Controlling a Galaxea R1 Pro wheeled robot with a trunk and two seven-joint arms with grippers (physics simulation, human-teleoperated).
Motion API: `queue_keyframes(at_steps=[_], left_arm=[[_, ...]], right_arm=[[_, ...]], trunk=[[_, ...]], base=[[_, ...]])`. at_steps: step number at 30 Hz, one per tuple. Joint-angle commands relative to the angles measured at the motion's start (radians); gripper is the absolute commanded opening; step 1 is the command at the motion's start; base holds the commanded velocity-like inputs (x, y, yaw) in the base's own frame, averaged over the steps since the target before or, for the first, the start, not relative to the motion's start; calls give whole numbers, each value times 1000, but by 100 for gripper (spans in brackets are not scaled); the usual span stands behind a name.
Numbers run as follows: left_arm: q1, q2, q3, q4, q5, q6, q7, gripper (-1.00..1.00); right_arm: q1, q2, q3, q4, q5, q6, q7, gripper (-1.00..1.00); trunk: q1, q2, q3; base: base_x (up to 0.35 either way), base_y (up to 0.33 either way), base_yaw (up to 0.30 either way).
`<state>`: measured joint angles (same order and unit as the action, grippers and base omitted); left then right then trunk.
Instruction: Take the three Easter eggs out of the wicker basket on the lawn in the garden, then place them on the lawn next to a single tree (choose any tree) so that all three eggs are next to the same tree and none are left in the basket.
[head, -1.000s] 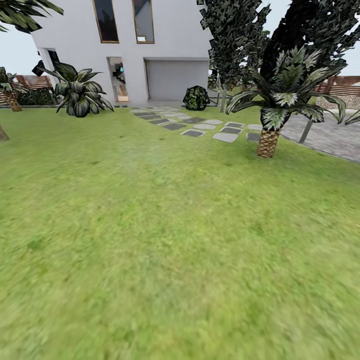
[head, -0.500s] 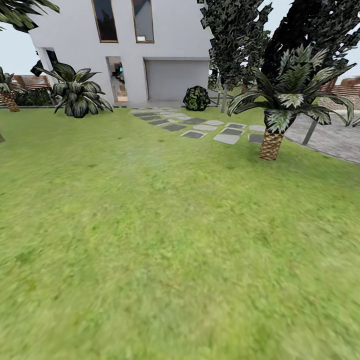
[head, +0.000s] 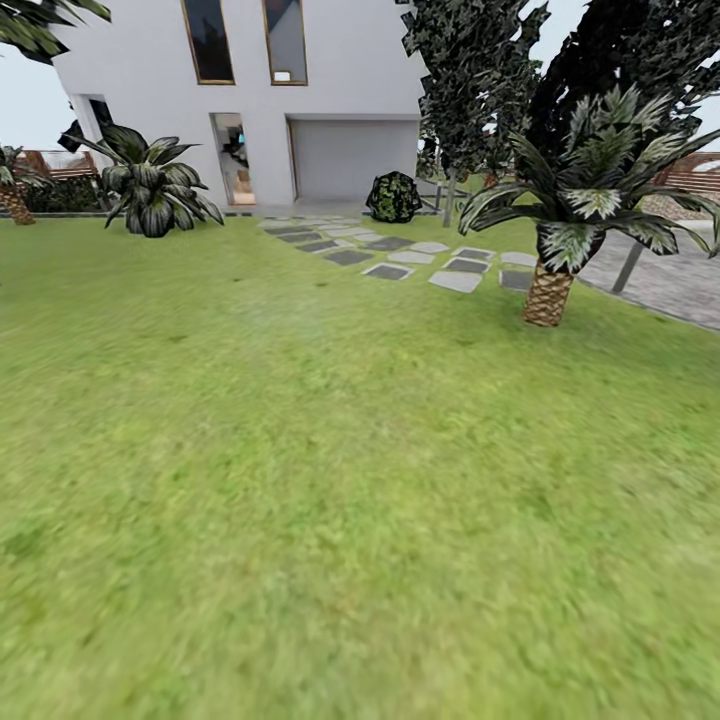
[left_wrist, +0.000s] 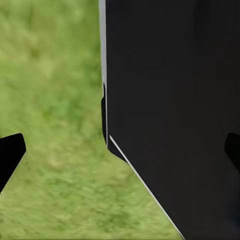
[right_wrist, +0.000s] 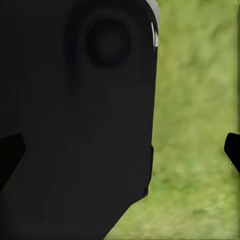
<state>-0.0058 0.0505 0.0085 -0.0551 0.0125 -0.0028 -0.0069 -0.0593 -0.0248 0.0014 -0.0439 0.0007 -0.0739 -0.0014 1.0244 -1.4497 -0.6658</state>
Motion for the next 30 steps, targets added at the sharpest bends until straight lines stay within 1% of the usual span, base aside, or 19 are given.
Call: queue_keyframes(at_steps=[1,10,14,19,24,30], left_arm=[[0,0,1,0,1,0,-1,100],[0,-1,1,0,1,0,-1,100],[0,-1,1,0,1,0,-1,100],[0,-1,0,0,1,0,-1,100],[0,-1,1,0,1,0,-1,100],[0,-1,-1,0,1,-2,0,100]], right_arm=[[-1,-1,0,1,0,-4,0,100],[-1,0,0,4,1,-4,0,100],[-1,-3,1,-2,1,-4,0,100],[-1,0,0,7,-5,-3,0,100],[-1,-3,0,1,0,-3,0,100],[-1,0,0,6,-3,-3,0,100]], trunk=[[1,0,-1],[1,0,-1],[1,0,-1],[1,0,-1],[1,0,-1],[1,0,-1]], base=[[343,0,0],[343,0,0],[343,0,0],[343,0,0],[343,0,0],[343,0,0]])
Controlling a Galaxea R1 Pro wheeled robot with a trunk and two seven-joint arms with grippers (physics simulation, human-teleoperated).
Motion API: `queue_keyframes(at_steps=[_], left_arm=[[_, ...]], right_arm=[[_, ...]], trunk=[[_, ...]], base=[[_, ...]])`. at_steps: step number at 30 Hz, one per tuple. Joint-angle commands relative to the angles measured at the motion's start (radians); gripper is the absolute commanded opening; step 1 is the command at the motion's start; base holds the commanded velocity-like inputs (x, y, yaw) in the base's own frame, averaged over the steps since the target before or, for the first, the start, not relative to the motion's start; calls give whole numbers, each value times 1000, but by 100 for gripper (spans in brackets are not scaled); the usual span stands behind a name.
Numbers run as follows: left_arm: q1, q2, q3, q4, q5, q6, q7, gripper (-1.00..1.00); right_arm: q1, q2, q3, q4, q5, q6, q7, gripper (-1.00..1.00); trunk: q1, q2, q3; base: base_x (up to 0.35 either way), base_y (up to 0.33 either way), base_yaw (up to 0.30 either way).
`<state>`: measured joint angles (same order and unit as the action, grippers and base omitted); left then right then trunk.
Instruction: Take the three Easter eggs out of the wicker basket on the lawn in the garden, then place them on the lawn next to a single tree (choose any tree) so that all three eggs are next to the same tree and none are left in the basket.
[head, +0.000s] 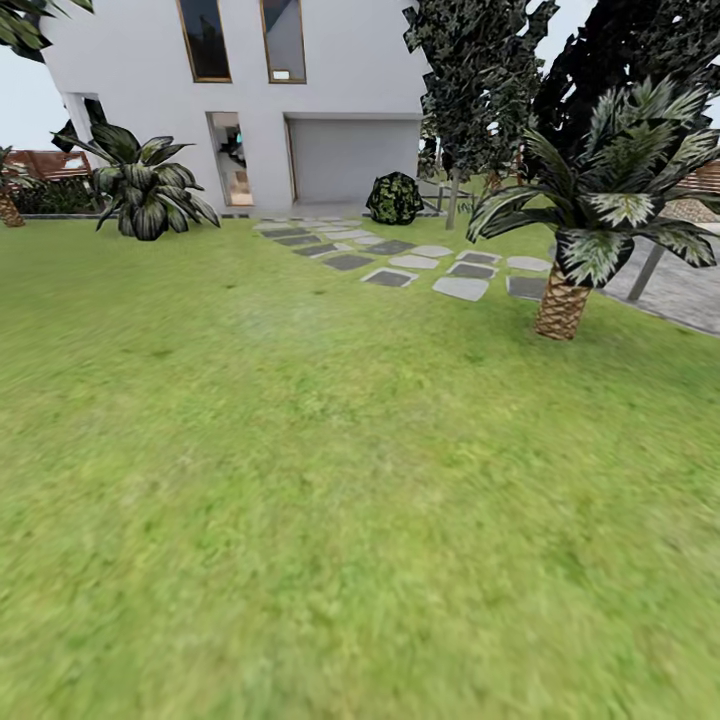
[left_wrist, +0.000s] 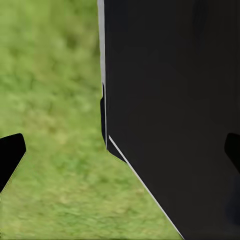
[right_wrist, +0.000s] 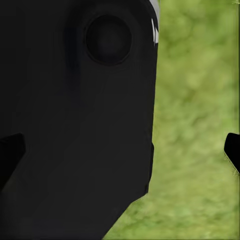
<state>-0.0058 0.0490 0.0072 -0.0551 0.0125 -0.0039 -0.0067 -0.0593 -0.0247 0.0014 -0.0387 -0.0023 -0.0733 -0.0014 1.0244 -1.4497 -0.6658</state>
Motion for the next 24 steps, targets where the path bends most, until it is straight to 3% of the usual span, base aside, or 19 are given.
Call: queue_keyframes(at_steps=[1,24], left_arm=[[0,0,1,0,1,-1,-1,100],[0,1,2,0,1,-1,-1,100]], right_arm=[[-1,0,0,1,0,-3,0,100],[-1,0,0,0,2,-3,0,100]], trunk=[[1,0,-1],[1,0,-1]], base=[[343,0,0],[343,0,0]])
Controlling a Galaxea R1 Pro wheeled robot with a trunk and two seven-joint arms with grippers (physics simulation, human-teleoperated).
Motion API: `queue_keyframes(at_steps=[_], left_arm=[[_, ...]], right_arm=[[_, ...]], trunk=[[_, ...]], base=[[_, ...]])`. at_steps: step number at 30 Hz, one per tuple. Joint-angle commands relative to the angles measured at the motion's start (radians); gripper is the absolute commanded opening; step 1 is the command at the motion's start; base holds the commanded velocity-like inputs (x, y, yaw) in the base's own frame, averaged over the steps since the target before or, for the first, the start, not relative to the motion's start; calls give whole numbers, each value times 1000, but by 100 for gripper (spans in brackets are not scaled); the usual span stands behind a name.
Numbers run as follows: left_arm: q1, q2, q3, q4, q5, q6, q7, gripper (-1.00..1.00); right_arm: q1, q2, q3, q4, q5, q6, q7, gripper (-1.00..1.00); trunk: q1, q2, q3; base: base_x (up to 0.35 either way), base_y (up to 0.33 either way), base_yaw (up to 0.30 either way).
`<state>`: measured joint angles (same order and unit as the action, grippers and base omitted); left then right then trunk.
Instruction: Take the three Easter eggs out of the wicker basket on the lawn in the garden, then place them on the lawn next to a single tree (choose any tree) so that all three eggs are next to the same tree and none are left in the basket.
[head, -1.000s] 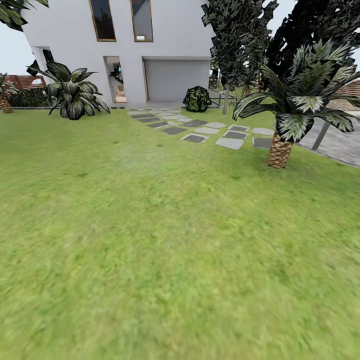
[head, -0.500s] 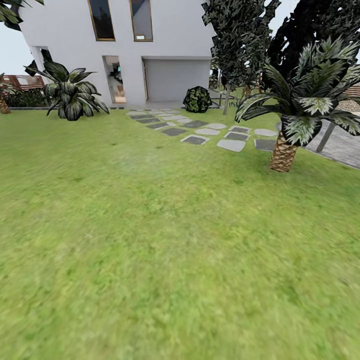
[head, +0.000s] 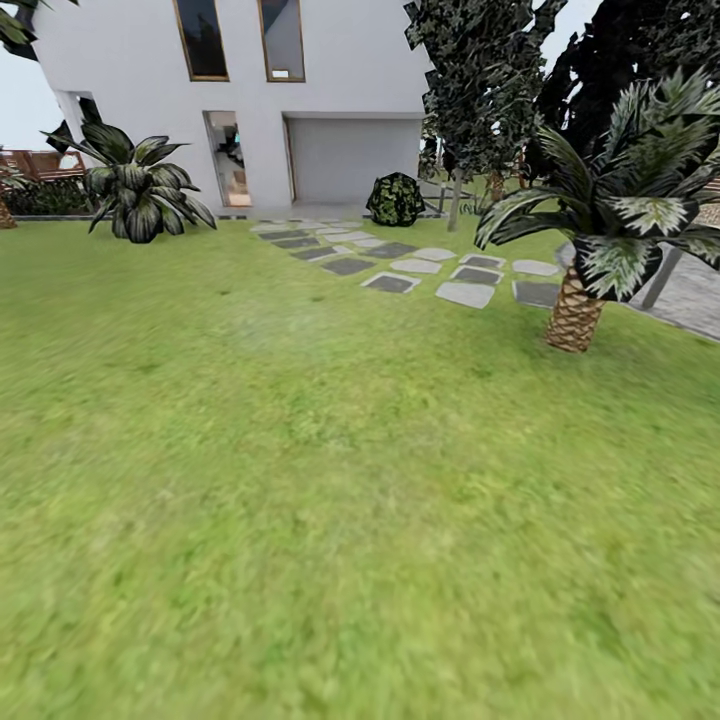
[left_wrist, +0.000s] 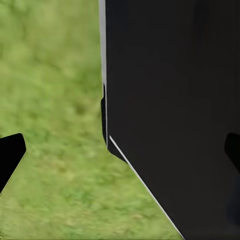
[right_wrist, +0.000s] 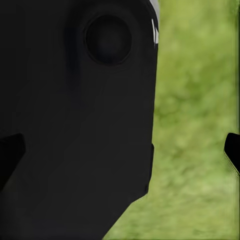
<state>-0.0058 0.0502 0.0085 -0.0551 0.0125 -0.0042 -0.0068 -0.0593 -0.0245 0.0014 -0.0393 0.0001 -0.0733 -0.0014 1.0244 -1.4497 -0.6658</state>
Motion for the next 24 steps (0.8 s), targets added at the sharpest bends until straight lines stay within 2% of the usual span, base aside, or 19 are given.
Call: queue_keyframes(at_steps=[1,24], left_arm=[[0,0,1,0,1,0,-1,100],[0,0,1,0,1,0,0,100]], right_arm=[[-1,0,0,1,0,-3,0,100],[-1,0,0,1,0,-3,0,100]], trunk=[[1,0,-1],[1,0,-1]], base=[[343,0,0],[343,0,0]])
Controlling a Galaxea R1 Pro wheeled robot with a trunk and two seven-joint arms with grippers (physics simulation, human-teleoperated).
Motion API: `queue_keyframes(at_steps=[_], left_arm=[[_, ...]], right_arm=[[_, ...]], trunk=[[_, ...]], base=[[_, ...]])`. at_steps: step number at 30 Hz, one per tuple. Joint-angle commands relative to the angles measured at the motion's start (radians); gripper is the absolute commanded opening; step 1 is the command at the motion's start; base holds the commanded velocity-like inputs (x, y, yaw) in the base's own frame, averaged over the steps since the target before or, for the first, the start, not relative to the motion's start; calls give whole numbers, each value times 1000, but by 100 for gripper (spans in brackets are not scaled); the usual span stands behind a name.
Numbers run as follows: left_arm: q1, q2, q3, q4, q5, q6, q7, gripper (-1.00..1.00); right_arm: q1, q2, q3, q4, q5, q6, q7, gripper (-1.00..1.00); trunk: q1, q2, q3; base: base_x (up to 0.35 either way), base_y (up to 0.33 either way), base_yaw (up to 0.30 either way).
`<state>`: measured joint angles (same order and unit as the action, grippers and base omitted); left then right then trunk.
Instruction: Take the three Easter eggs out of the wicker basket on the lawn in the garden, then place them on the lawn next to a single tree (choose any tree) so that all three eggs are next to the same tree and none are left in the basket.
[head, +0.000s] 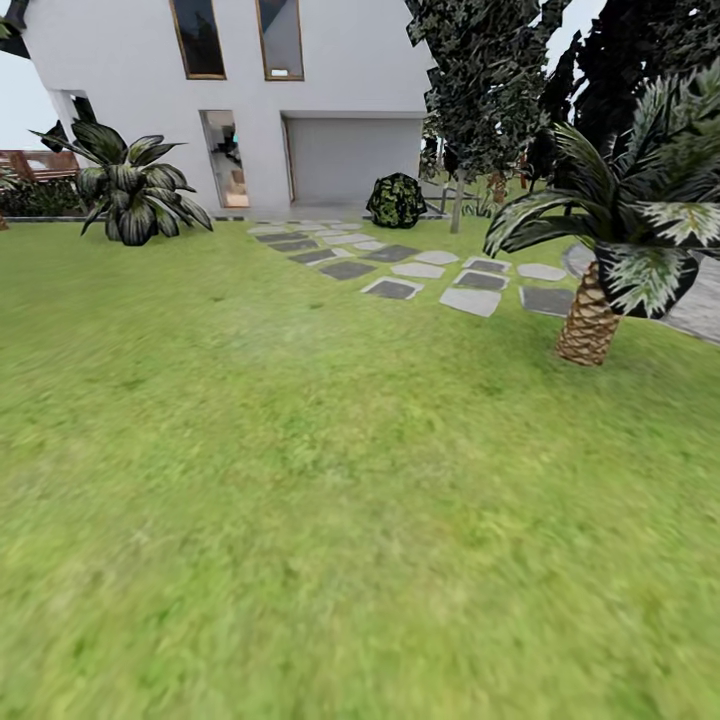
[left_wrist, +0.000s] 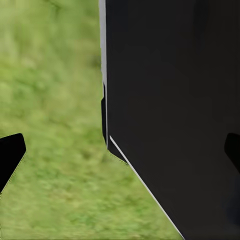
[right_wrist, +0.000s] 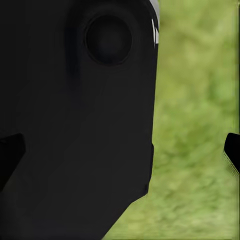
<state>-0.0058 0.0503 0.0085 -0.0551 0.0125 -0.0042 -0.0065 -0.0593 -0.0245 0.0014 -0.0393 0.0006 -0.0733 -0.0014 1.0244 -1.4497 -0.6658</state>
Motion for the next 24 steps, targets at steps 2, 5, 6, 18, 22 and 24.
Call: queue_keyframes(at_steps=[2,5,6,18,22,24], left_arm=[[0,0,1,0,1,0,-1,100],[0,0,1,0,1,0,-1,100],[0,0,1,0,1,0,-1,100],[0,0,1,0,1,0,0,100],[0,0,1,0,1,0,-1,100],[0,0,1,0,1,0,-1,100]], right_arm=[[-1,0,0,1,0,-3,0,100],[-1,0,1,1,0,-3,0,100],[-1,-1,1,1,0,-3,0,100],[-1,0,1,1,1,-3,0,100],[-1,0,0,1,0,-3,0,100],[-1,0,0,1,0,-3,0,100]], trunk=[[1,0,-1],[1,0,-1],[1,0,-1],[1,0,-1],[1,0,-1],[1,0,-1]], base=[[343,0,0],[343,0,0],[343,0,0],[343,0,0],[343,0,0],[343,0,0]])
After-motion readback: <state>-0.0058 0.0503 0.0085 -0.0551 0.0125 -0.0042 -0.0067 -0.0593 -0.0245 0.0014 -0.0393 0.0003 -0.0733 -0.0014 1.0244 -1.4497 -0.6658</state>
